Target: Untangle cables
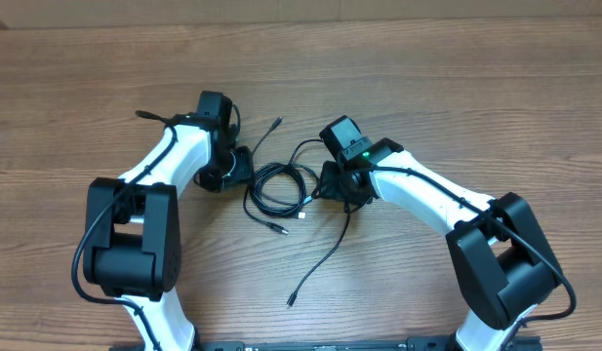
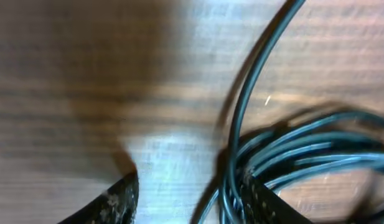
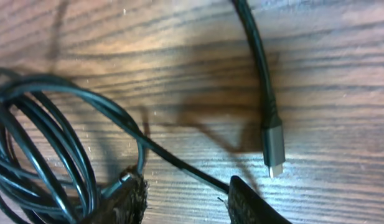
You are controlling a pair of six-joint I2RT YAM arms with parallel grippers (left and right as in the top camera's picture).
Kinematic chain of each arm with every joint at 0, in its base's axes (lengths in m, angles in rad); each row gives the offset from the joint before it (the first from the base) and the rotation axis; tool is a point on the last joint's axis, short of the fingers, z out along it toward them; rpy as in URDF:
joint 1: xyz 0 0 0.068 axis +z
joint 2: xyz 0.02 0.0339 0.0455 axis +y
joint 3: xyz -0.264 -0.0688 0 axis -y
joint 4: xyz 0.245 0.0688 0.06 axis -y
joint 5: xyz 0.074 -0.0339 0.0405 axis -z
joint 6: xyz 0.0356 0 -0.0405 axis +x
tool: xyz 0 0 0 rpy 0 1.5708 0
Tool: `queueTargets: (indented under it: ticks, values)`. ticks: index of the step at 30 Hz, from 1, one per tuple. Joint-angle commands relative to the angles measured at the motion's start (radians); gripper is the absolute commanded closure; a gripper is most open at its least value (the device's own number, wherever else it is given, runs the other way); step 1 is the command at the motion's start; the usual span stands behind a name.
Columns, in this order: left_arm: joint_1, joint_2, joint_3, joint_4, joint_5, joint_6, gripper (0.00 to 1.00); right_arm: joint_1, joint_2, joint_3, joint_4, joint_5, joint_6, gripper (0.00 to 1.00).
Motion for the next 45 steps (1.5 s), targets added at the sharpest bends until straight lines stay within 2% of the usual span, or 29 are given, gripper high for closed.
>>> queueTargets:
  ticks: [1,5,12,15,25,33,38,42,45]
  values:
    - [0.02,0.066,0.029,-0.079,0.032,0.059,0.46,0.005,-0.005,-0.007,0.02,0.026,0.01,0.59]
    - [0.023,0.066,0.114,-0.188,0.082,0.069,0.47,0.015,-0.005,-0.007,0.043,0.026,0.01,0.58]
    - [0.021,0.066,0.126,-0.243,0.11,0.061,0.44,0.055,-0.001,-0.008,0.064,0.029,0.01,0.58]
    - [0.021,0.066,0.114,-0.249,0.108,0.011,0.41,0.062,0.013,-0.008,0.068,0.037,0.01,0.58]
    - [0.02,0.066,-0.011,-0.122,0.098,-0.053,0.38,0.061,0.095,-0.006,0.076,0.047,0.01,0.59]
    - [0.002,0.066,-0.14,0.05,0.041,-0.079,0.35,0.061,0.095,0.042,-0.044,0.064,0.009,0.58]
    - [-0.008,0.066,-0.156,0.067,0.011,-0.078,0.34,0.059,0.095,0.058,-0.083,0.074,0.005,0.57]
    - [-0.008,0.066,-0.154,0.071,0.013,-0.045,0.35,0.057,0.095,0.072,-0.071,0.068,-0.039,0.51]
    - [-0.005,0.065,-0.13,0.039,0.013,-0.029,0.36,0.051,0.095,0.167,-0.16,0.07,-0.089,0.48]
